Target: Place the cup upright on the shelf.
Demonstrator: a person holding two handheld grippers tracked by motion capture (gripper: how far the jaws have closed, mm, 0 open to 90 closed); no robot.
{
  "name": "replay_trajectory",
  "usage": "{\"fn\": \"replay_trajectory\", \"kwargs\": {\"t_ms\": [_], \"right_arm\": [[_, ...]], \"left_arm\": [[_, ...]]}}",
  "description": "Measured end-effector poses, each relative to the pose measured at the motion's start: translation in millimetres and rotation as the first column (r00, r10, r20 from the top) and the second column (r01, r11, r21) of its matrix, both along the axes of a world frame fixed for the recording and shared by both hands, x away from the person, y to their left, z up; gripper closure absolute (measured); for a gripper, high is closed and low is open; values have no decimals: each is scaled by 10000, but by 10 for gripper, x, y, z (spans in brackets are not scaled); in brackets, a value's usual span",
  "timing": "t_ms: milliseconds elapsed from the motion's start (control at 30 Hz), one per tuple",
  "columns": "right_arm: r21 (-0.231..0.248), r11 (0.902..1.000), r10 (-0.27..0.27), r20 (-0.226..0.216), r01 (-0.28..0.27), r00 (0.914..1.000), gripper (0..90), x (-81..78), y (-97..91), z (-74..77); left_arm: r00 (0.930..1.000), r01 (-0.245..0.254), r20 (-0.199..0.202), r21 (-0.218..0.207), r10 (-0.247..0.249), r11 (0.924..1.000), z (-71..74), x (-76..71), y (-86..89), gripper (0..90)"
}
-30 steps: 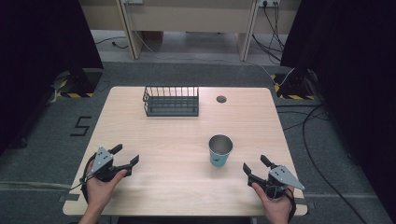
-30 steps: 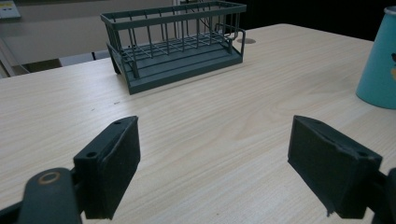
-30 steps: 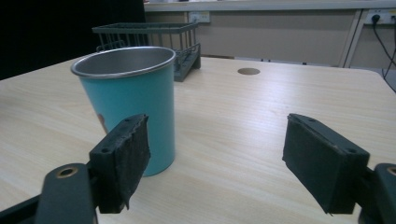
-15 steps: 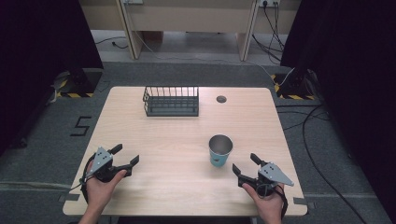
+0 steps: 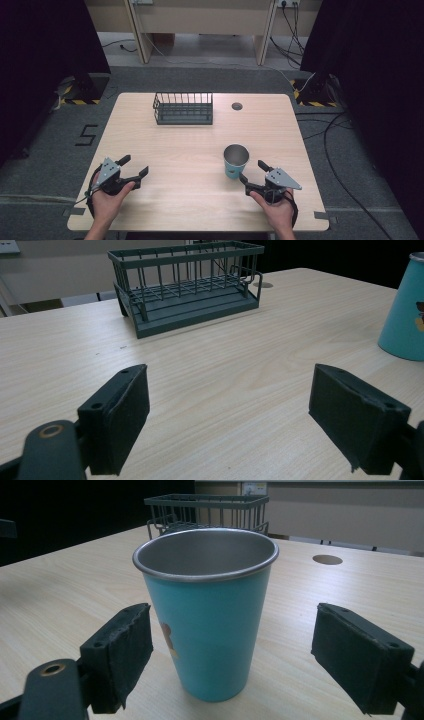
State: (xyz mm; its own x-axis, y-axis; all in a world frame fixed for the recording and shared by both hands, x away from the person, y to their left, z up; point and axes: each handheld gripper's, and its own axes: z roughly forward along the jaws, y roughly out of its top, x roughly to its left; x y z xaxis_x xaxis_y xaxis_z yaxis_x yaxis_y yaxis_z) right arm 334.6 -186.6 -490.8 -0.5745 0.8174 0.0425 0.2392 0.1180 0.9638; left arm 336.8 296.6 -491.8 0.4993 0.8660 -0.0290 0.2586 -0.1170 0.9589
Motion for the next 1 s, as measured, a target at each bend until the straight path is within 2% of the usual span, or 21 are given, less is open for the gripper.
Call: {"fn": "replay_trajectory", "kwargs": {"t_ms": [333, 633, 800, 1000], "right_arm": [[-215, 9990, 398, -76, -399, 9992, 151, 135, 182, -26], [-313, 9985, 447, -205, -454, 9988, 133, 234, 253, -67], [-166, 9985, 519, -325, -525, 9981, 116, 298, 305, -88], [-121, 9986, 509, -239, -512, 9984, 112, 343, 335, -64]], "left_arm": [[10000, 61, -43, -72, -61, 10000, -6, -6, 0, 164], [9999, 115, -64, -78, -116, 9999, -7, -5, -7, 164], [9999, 139, -70, -94, -140, 9999, -7, -4, -6, 164], [9998, 205, -67, -143, -206, 9997, -9, -7, 2, 165]]}}
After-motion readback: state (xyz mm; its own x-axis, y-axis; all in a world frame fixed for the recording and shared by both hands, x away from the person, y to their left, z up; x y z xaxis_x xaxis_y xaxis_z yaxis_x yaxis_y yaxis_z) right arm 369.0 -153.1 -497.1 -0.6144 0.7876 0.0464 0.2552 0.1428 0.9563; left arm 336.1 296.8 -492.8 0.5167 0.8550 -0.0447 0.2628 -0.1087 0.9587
